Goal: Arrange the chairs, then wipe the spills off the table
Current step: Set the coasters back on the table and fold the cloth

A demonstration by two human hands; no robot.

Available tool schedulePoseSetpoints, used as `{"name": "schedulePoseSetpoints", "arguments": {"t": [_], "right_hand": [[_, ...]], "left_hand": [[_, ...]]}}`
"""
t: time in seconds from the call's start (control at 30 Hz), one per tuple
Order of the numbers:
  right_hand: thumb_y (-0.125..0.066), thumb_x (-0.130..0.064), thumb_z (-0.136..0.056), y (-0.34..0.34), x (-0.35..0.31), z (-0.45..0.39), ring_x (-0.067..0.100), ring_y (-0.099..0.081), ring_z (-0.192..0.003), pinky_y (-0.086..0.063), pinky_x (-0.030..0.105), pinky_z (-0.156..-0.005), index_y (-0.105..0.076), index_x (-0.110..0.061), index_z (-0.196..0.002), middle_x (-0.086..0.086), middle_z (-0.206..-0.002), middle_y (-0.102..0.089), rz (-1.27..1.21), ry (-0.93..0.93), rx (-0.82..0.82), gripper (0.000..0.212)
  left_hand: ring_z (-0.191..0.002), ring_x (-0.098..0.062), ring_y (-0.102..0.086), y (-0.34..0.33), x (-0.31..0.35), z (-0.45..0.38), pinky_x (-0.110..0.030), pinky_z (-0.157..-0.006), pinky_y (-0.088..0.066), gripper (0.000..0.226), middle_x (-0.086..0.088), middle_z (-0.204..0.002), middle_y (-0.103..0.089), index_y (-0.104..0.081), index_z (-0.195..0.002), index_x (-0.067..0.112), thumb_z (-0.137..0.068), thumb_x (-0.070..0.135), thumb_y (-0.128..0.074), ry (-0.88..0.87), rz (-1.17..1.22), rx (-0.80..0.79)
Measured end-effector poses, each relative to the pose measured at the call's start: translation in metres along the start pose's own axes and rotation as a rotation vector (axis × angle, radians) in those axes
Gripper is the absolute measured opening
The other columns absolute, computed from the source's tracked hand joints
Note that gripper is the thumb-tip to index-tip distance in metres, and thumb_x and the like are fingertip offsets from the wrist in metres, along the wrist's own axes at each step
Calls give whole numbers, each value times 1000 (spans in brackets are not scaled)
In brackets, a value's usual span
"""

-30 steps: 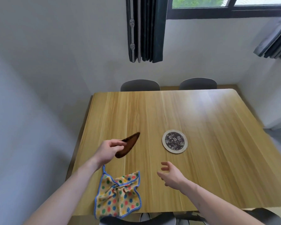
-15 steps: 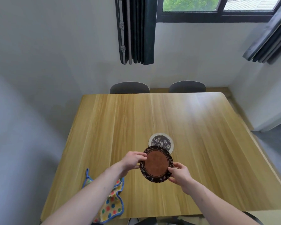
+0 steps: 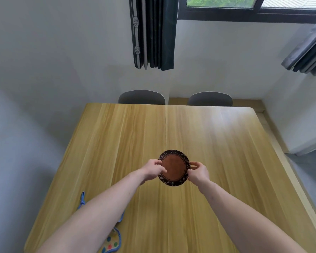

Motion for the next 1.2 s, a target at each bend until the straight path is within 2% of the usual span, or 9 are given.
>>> {"name": "schedulePoseSetpoints", "arguments": {"t": [0.1,0.27,0.37,0.47,0.63,0.8,0.93,1.03,1.2], "right_hand": [[-60,-2,-92,3,-3,-3,19,-66,-95,-57,32,-77,-40,-16,-155,9,-144,-57,170,-6,-7,68],[-53,-1,-91,-2,29,10,16,-69,-84,-59,31,-72,-39,-17,-154,9,-145,-55,395,34,-60,66],[-53,0,-91,-20,55,25,11,-68,-77,-56,25,-59,-44,-19,-151,5,-143,-56,461,62,-109,63],[-56,-7,-94,-42,76,47,2,-61,-77,-49,16,-55,-46,-22,-148,1,-150,-50,508,100,-178,57],[-59,-17,-97,-98,91,86,10,-62,-105,-55,19,-76,-47,-24,-147,-2,-147,-50,604,197,-358,52],[-62,-25,-97,-154,81,110,14,-59,-119,-53,24,-95,-42,-25,-152,-2,-150,-47,677,277,-452,58],[-62,-26,-96,-199,69,115,19,-62,-118,-53,25,-90,-35,-27,-157,-1,-154,-39,753,379,-473,66],[-61,-22,-96,-231,60,115,25,-55,-127,-51,32,-100,-35,-24,-157,-1,-154,-37,834,489,-491,67],[-61,-12,-94,-264,57,113,28,-51,-125,-52,35,-100,-34,-24,-157,0,-148,-41,980,545,-499,70]], "left_hand": [[-136,-24,-45,1,-1,-6,-31,-104,-40,77,-6,-156,-41,-40,-153,19,-84,21,-73,2,-128,-1],[-152,-24,-24,7,-44,0,-36,-122,-25,72,-2,-168,-16,-43,-151,22,-84,17,-68,-9,-371,41],[-148,-20,-31,22,-85,17,-26,-118,-25,63,-3,-162,-28,-50,-145,18,-83,12,-60,-3,-440,131],[-133,-21,-48,53,-133,38,-28,-103,-42,57,3,-151,-41,-56,-136,21,-79,14,-57,56,-484,247],[-132,-21,-46,126,-218,77,-32,-108,-41,60,6,-149,-43,-53,-138,25,-80,15,-54,219,-615,412],[-138,-24,-41,171,-267,99,-37,-112,-39,69,6,-155,-36,-42,-148,26,-81,12,-51,302,-646,447],[-139,-25,-39,178,-280,97,-37,-107,-43,74,9,-159,-29,-36,-152,30,-83,8,-52,245,-678,402],[-139,-22,-37,176,-282,88,-37,-106,-45,76,12,-161,-23,-34,-152,32,-84,2,-48,133,-711,380],[-131,-18,-41,169,-282,72,-35,-99,-49,69,9,-146,-40,-36,-151,32,-90,1,-44,47,-824,334]]}}
Point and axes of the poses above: each hand's wrist, its own z-axis away from the middle knuckle, its own y-axis out of the back of the hand, x = y × z, the point moved 2 cm from there along -z, towards the middle knuckle
